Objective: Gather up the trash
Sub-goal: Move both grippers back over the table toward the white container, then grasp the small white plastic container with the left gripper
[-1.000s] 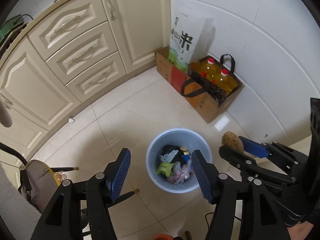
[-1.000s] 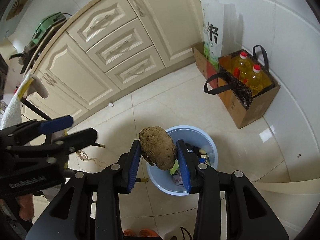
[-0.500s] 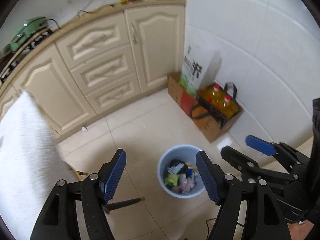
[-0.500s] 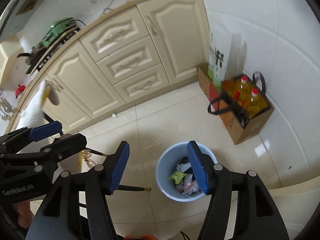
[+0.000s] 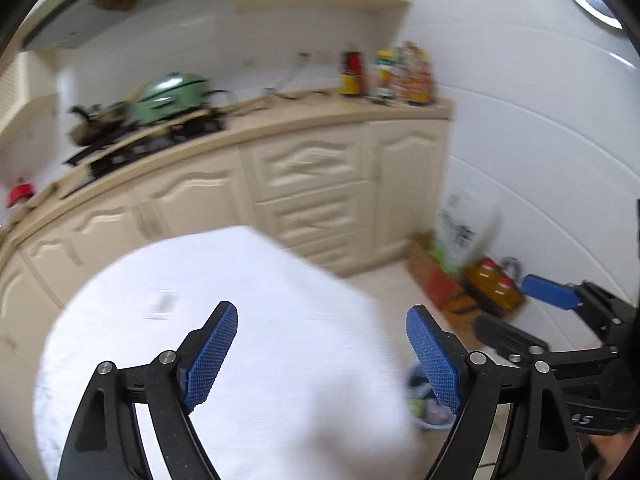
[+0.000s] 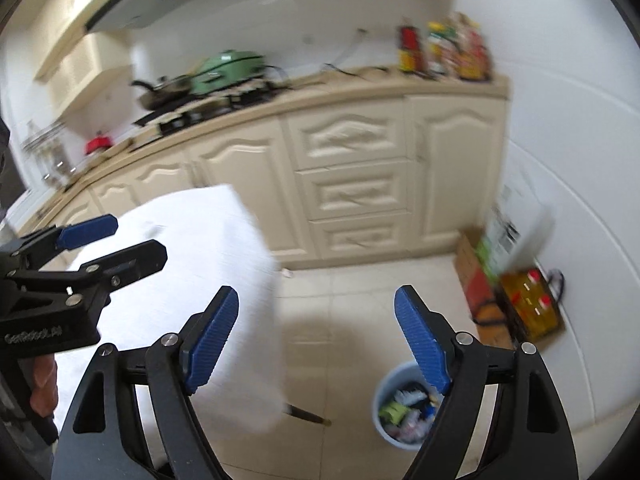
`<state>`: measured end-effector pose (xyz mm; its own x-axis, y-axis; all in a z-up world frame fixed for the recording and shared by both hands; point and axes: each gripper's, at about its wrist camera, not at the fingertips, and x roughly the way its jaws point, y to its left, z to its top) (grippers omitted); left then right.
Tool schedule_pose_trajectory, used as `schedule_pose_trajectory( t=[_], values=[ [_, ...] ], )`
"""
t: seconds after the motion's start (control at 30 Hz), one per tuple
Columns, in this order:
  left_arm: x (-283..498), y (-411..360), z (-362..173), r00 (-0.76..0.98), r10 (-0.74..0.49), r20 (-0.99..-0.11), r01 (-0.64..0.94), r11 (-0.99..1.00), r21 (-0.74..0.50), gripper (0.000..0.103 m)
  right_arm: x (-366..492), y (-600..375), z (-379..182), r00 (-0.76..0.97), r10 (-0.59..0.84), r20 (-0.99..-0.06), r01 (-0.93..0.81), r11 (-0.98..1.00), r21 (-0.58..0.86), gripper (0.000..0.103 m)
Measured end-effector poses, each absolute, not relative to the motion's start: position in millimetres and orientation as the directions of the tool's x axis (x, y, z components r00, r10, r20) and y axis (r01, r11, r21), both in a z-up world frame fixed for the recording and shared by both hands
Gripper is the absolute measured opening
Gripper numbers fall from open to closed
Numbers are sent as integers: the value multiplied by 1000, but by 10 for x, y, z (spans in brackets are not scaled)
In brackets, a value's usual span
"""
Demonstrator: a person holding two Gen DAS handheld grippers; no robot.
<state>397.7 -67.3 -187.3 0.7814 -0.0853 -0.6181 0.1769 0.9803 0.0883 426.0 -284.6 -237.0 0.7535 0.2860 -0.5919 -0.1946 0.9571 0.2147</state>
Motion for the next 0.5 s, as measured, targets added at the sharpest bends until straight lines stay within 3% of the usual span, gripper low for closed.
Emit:
schedule_pose_trajectory(
  t=[0.23, 0.43, 0.5],
  values=[
    [4092, 370, -1905, 782, 90, -616, -25, 993, 112, 82, 4686, -1826, -2317, 696, 376, -612, -333, 924, 189, 83],
    [4512, 835, -2271, 718, 136, -683, -91, 991, 101, 72, 5051, -1251, -2513, 625, 417, -660, -395, 898, 193, 83],
    [4656, 902, -2433, 688, 158, -708, -110, 987, 114, 61, 5138, -1188, -2572, 614, 413, -672, -395, 898, 191, 83]
  ],
)
